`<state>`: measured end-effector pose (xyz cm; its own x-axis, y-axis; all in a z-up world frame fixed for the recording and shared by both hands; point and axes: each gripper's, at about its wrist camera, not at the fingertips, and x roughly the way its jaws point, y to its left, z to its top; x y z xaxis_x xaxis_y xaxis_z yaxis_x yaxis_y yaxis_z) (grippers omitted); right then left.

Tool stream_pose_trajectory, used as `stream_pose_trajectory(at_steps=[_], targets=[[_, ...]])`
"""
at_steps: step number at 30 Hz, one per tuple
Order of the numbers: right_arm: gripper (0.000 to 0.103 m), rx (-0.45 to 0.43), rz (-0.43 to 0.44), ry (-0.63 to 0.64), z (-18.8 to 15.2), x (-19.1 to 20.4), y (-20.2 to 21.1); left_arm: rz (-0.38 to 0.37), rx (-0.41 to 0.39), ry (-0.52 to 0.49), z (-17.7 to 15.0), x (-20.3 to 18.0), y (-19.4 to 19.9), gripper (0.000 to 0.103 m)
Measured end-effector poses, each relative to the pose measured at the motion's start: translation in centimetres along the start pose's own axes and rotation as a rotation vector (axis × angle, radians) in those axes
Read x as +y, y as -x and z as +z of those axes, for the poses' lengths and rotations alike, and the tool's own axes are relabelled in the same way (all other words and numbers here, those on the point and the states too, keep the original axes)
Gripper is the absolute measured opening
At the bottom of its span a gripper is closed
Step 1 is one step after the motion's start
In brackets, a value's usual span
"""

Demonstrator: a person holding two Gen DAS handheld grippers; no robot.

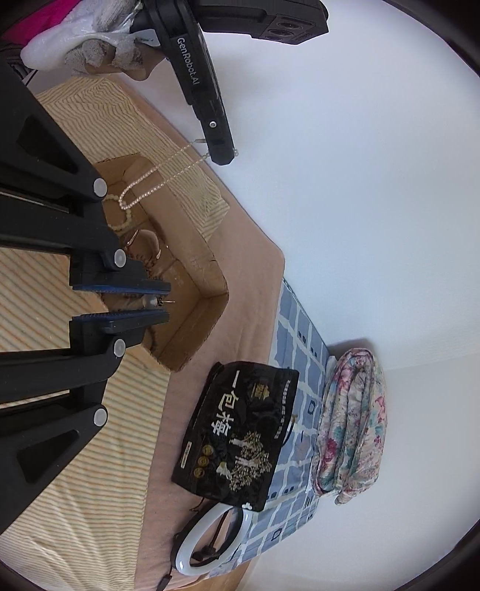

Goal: Organize jewelry
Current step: 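Carry the pearl necklace with the left gripper over the box, then open the left gripper to drop the pearl necklace into the box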

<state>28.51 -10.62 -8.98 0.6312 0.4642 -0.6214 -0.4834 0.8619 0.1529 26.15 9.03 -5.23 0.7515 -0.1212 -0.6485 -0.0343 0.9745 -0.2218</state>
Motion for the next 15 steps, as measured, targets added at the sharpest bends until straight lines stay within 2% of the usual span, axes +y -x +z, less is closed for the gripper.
stream_pose_trajectory(at_steps=[7,15], targets=[[0.006,0.054,0.047,0.034,-0.7,2.4,-3.1,0.067,0.068,0.019,-0.8,2.7,-2.7,0.005],[0.006,0.128,0.077,0.044,-2.3,3.5,-5.7,0.076,0.111,0.028,-1.2,3.4,-4.5,0.005]])
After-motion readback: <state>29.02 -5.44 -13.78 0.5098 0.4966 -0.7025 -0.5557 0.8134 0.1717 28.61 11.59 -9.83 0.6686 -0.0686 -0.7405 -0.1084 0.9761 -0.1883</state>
